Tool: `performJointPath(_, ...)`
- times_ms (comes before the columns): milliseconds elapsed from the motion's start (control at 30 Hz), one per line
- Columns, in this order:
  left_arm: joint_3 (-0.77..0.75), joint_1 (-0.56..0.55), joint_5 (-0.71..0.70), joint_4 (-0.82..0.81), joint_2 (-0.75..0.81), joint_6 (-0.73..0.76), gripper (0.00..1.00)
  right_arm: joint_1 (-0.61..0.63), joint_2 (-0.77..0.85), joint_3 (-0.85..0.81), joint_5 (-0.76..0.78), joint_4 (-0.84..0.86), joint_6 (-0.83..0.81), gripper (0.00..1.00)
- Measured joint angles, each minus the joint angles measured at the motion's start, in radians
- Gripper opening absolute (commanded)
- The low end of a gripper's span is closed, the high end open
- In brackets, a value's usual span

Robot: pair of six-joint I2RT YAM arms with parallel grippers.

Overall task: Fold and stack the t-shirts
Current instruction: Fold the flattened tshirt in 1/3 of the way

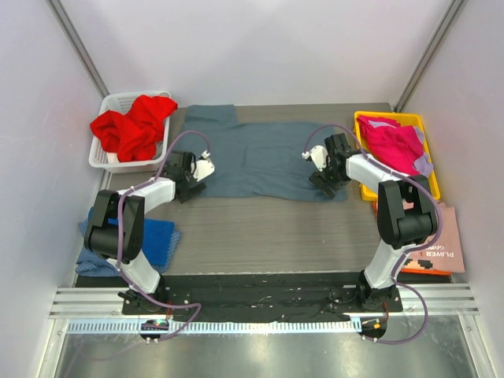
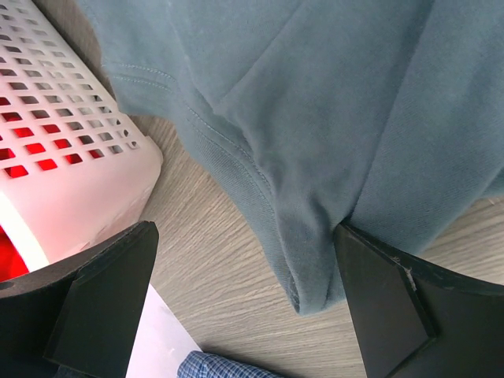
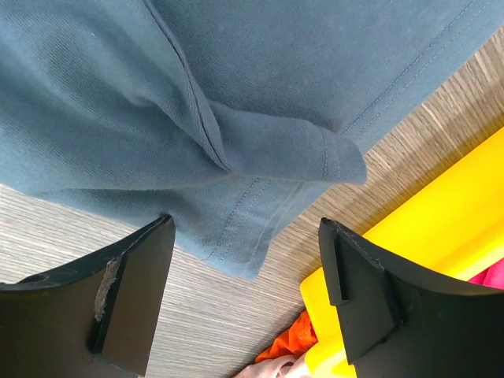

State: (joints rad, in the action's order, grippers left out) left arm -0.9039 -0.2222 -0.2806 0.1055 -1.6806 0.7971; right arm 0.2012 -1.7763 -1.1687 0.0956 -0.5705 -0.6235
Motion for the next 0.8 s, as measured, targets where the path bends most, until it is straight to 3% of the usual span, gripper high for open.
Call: performJointPath(800, 0.031, 0.0, -0.008, -0.064, 0.002, 0.008, 1.0, 0.0, 0.036, -0.003, 0.012, 0.013, -0.003, 0.81)
